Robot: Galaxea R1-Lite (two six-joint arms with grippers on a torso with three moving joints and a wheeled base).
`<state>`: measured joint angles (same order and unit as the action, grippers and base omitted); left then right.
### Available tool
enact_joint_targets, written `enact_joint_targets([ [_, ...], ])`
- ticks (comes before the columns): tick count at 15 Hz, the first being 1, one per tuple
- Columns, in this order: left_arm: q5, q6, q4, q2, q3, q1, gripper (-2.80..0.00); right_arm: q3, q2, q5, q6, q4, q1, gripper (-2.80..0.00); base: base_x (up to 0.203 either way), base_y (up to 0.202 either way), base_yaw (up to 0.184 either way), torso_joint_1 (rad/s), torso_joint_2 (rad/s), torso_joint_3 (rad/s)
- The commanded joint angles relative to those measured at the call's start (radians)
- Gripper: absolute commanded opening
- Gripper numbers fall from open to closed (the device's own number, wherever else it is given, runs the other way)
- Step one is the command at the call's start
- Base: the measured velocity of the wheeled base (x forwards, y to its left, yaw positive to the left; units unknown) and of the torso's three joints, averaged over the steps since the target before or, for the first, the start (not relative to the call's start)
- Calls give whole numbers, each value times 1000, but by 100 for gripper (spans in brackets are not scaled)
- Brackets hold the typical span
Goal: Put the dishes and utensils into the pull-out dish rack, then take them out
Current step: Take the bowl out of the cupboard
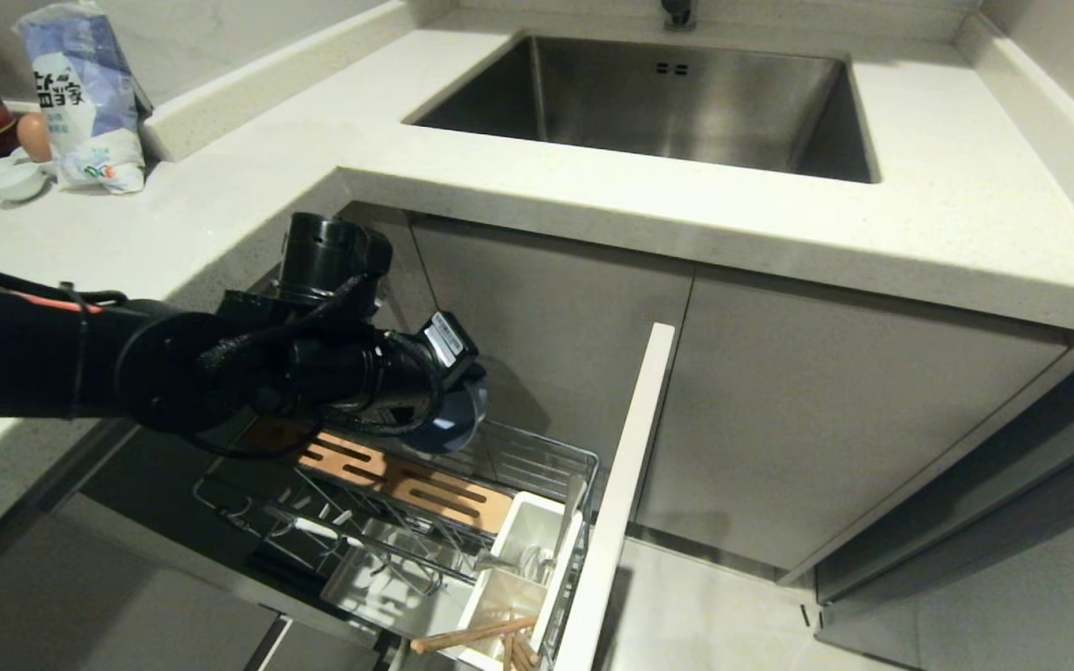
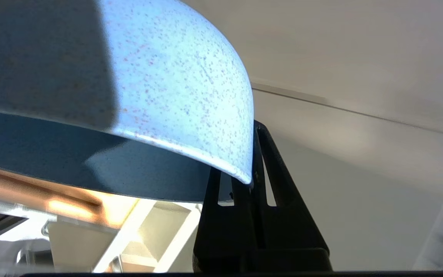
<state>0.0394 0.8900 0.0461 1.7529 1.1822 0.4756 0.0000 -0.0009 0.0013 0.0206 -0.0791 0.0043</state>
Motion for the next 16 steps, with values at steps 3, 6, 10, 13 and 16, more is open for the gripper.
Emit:
enact_joint_targets([
  [3,-1,1,-32,-230,1,44,-280,26,-1,0,0,-1,0,-280,0,0,0,0,0,0],
  [6,-9,-25,-51,-409,5,95,-280,26,-1,0,0,-1,0,-280,0,0,0,0,0,0],
  [10,-13,-201,-83,-631,11,91,-280,26,-1,0,1,-1,0,-280,0,0,0,0,0,0],
  [13,-5,-394,-90,-712,29,-87,-280,26,-1,0,-1,-1,0,-280,0,0,0,0,0,0],
  [16,-4,-593,-177,-769,50,-314,-280,26,-1,0,0,-1,0,-280,0,0,0,0,0,0],
])
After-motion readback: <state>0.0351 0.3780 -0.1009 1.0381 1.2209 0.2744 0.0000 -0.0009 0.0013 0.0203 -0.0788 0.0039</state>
